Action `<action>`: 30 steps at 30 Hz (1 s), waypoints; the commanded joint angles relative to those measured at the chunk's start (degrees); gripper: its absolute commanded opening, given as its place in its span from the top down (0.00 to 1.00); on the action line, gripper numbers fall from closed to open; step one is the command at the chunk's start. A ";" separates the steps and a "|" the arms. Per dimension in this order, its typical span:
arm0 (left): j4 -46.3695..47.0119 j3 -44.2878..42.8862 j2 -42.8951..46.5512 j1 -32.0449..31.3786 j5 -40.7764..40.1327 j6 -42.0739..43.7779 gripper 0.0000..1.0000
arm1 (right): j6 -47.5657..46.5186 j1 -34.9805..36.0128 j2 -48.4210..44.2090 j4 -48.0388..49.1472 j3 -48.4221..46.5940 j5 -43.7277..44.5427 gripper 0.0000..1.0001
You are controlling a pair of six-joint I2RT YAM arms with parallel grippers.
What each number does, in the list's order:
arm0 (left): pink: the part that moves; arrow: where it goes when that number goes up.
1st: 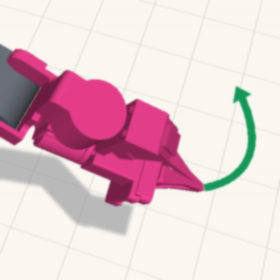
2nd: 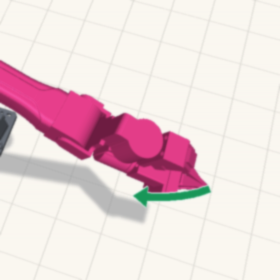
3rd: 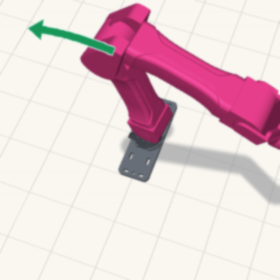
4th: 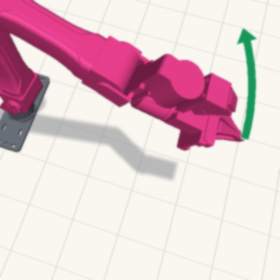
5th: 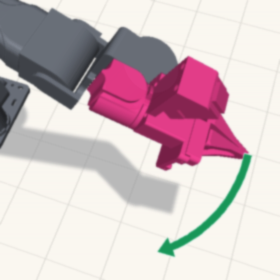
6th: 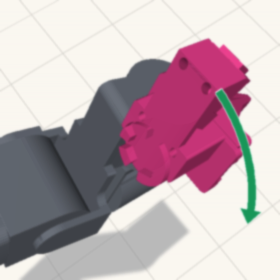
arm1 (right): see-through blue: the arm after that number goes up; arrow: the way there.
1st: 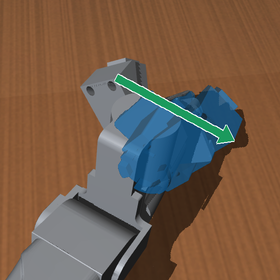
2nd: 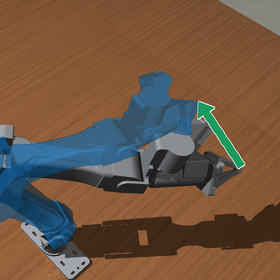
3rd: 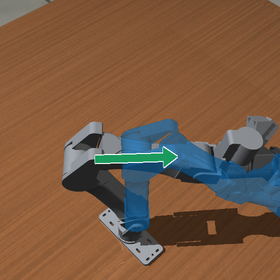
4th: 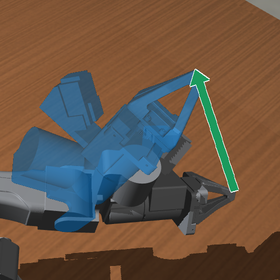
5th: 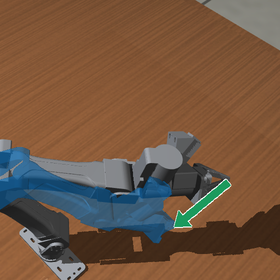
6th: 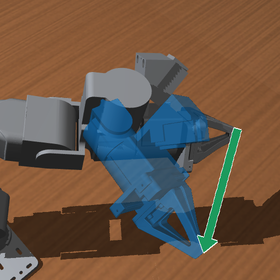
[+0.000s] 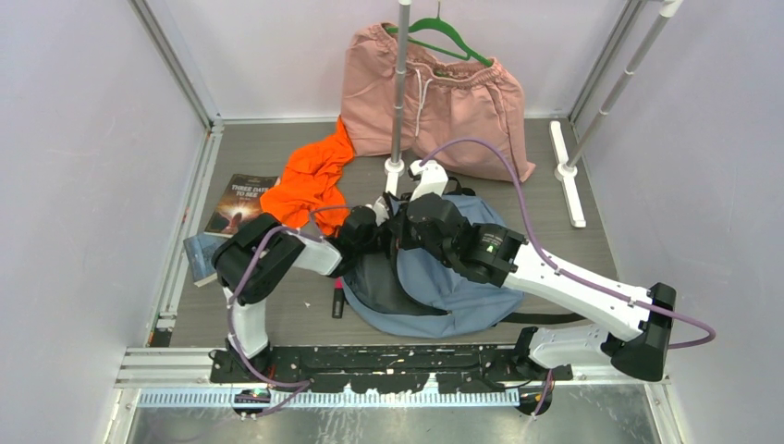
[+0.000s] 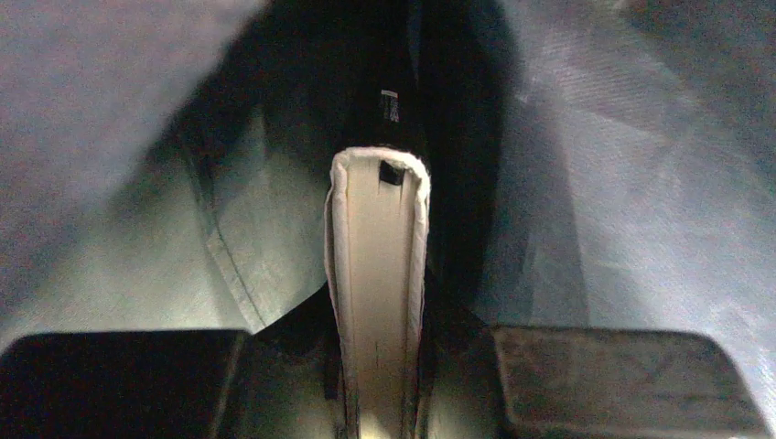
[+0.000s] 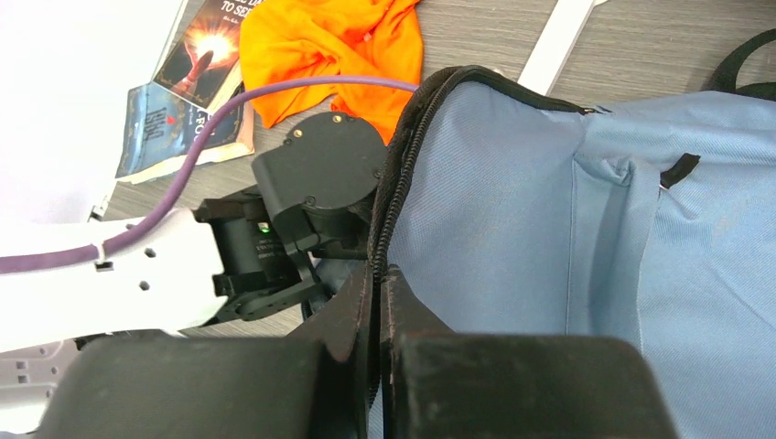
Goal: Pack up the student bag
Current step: Place the book in the student bag.
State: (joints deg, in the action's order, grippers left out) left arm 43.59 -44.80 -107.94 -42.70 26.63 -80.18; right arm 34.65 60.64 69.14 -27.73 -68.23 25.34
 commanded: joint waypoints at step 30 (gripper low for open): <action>-71.08 -17.87 29.22 1.88 -14.28 33.92 0.26 | 0.85 0.26 -2.16 5.95 1.46 3.64 0.99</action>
State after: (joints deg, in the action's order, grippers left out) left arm -18.68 -60.38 -86.30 -43.27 17.06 -51.20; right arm 34.65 60.64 69.36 -26.28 -66.70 26.68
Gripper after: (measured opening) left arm 0.742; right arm 0.061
